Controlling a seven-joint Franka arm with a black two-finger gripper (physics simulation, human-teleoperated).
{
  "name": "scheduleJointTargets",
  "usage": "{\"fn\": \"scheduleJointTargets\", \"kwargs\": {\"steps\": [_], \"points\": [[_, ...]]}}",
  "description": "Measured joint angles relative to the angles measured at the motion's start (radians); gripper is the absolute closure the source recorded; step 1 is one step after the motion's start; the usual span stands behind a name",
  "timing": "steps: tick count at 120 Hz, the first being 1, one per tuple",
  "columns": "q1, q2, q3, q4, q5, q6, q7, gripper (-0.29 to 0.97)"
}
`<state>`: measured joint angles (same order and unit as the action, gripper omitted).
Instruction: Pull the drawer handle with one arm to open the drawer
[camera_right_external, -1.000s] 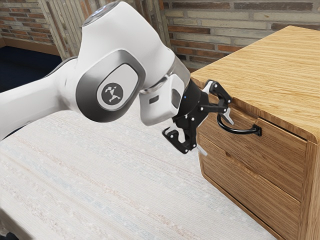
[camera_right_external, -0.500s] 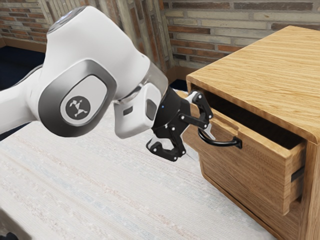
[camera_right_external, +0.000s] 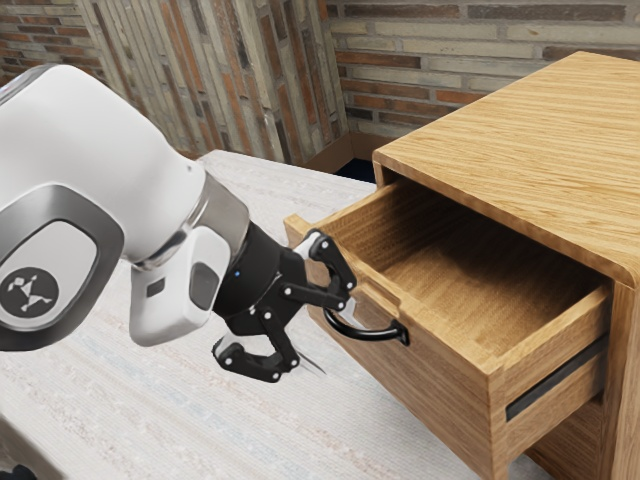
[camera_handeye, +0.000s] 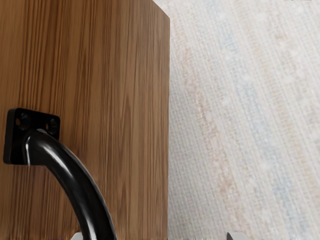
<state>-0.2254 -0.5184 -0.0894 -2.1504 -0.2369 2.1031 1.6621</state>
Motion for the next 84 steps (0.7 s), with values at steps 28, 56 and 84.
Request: {"fn": "scheduleJointTargets", "kwargs": {"steps": [28, 56, 84], "points": [[0.002, -0.086, 0.003, -0.057, -0.003, -0.022, -0.011, 0.38], [0.001, -0.158, 0.000, -0.101, -0.004, -0.048, -0.023, 0.37], [0.001, -0.190, -0.001, -0.125, -0.004, -0.064, -0.035, 0.36]]}}
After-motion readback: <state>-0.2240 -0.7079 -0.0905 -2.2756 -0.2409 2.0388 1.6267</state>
